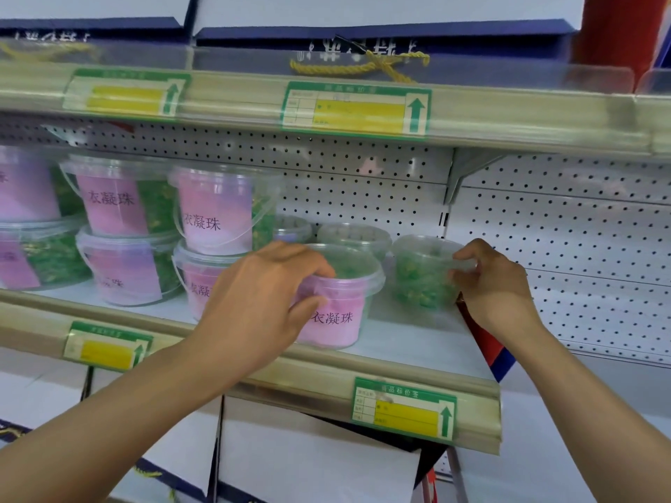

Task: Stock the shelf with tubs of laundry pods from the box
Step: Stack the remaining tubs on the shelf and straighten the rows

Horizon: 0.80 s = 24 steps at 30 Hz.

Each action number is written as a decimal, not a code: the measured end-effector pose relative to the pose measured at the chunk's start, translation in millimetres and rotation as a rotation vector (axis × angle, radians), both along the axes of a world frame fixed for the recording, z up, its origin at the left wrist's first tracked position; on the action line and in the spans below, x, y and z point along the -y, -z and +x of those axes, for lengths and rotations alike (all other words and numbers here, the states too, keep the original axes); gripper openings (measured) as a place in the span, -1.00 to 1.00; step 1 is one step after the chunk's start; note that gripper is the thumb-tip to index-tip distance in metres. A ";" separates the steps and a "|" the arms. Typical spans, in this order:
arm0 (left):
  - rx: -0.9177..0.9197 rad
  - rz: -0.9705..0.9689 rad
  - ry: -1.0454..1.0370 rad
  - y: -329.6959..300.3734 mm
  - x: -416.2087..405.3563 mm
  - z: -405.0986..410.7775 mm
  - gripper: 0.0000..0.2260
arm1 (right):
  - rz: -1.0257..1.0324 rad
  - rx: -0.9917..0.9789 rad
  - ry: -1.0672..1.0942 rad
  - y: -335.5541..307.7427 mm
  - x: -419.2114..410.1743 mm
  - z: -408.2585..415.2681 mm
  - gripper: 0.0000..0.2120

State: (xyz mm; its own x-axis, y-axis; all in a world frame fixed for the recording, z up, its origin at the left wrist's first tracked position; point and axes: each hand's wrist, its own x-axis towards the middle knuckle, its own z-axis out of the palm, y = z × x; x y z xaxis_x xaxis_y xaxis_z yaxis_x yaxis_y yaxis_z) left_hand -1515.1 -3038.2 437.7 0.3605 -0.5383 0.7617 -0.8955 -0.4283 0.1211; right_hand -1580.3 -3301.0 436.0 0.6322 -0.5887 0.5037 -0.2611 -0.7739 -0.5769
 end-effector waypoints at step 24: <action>-0.163 0.015 0.014 -17.3 7.3 -16.6 -0.57 | 0.745 0.569 -0.187 -29.5 -10.2 -52.7 -0.87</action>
